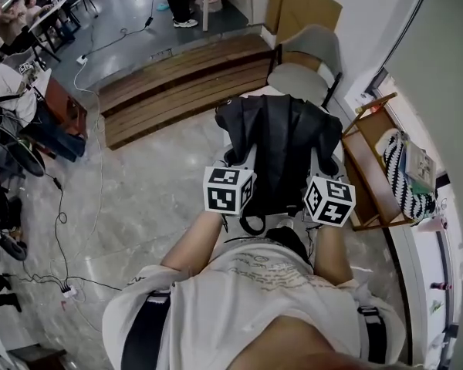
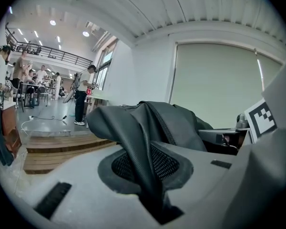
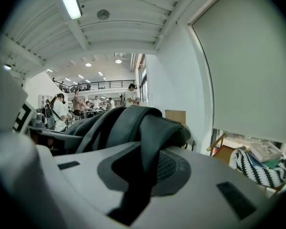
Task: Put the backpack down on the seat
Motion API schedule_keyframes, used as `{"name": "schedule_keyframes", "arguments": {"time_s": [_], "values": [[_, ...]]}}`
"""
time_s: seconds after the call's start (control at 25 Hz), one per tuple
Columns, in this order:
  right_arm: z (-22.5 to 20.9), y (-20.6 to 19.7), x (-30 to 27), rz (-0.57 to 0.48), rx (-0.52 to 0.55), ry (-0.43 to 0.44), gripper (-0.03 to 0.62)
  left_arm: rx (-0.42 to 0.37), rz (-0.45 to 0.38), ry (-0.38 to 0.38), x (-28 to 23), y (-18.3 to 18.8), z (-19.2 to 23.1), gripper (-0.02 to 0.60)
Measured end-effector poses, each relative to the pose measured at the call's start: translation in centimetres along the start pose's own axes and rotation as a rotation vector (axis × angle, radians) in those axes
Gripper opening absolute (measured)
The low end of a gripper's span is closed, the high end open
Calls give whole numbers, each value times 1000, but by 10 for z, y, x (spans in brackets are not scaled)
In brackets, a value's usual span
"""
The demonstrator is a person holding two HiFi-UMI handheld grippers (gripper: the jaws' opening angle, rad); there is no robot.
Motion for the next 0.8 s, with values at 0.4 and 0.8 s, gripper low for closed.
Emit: {"name": "schedule_keyframes", "arguments": {"time_s": [0.4, 0.8], "values": [[-14, 9, -41, 30, -14, -6, 54, -6, 21, -21, -41, 13, 15, 77], [-55, 26, -88, 65, -51, -16, 54, -4, 80, -49, -107, 43, 15, 71]]}}
Point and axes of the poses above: the fingertips, and each gripper's own axes: x backward along the fingers, z to its left, y out of its top, the point moved 6 cm from there along x, backward along the fingers, and after that the axes turned 8 degrees about z, right-handed, at the moved point
